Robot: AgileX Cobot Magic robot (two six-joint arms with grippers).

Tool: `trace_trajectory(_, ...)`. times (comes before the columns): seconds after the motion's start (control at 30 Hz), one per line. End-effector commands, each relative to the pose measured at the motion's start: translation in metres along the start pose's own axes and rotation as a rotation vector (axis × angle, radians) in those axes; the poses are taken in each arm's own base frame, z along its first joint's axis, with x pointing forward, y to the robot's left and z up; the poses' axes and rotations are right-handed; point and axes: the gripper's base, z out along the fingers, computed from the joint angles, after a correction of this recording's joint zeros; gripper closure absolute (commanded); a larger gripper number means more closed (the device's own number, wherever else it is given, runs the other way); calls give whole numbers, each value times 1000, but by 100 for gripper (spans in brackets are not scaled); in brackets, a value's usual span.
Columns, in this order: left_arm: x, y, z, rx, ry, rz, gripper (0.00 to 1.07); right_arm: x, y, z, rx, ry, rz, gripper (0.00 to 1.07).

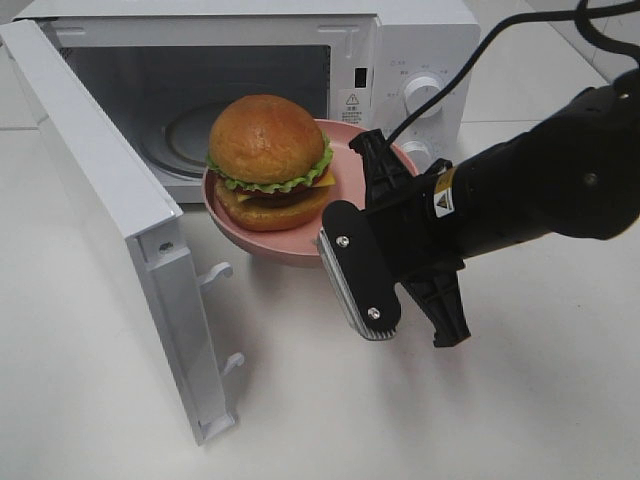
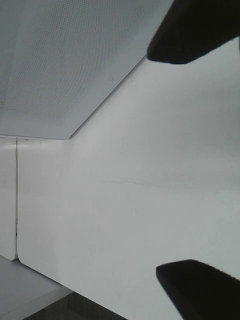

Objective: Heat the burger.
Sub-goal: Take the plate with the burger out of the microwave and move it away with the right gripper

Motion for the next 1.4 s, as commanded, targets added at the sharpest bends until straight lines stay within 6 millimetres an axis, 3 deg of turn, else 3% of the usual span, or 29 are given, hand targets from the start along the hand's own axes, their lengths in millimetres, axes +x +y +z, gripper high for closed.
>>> trace_trajectory(0.03, 0, 0, 0, -7, -18, -6, 6, 2, -3, -15, 105, -16, 23, 107)
trace_trajectory(0.83, 0, 0, 0, -7, -18, -6, 6, 13, 57, -79, 109, -2, -15, 107)
trace_trajectory(1.4, 0, 0, 0, -7, -18, -6, 6, 24, 75, -126, 92, 89, 93, 107)
